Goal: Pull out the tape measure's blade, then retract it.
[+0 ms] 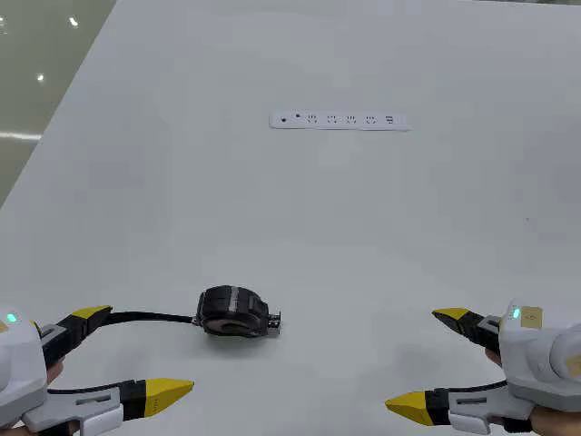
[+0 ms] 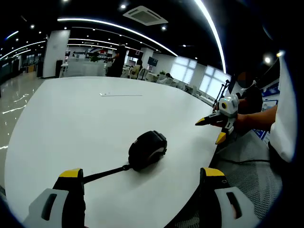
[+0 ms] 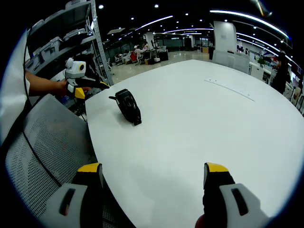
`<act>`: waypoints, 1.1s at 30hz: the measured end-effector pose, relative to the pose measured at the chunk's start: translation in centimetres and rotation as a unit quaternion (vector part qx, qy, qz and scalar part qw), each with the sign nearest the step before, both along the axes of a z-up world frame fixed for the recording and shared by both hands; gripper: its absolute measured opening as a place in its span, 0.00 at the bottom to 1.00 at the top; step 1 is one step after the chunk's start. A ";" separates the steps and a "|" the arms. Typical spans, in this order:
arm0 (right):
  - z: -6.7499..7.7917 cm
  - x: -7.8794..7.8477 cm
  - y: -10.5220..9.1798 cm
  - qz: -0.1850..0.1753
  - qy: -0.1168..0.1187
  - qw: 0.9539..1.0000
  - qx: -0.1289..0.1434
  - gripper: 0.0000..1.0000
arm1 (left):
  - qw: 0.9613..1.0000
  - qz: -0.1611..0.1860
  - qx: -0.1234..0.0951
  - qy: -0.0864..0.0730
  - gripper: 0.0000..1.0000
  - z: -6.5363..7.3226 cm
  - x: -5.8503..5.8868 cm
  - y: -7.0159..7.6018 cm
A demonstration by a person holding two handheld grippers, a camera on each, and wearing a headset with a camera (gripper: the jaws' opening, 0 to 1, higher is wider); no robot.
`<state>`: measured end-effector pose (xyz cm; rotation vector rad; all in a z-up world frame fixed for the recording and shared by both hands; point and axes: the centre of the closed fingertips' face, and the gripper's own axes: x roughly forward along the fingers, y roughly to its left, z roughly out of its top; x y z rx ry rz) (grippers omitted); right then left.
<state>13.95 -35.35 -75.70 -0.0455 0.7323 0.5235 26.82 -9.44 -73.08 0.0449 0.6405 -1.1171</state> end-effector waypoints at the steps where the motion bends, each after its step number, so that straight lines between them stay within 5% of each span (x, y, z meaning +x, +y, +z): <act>1: 0.1 0.0 0.0 0.000 -0.001 1.000 -0.001 0.89 | 1.000 -0.001 0.001 -0.001 0.98 0.0 0.0 0.0; 33: 0.1 0.1 0.2 0.014 0.002 1.000 -0.004 0.88 | 1.000 -0.022 0.005 -0.003 0.97 -0.1 0.0 -0.5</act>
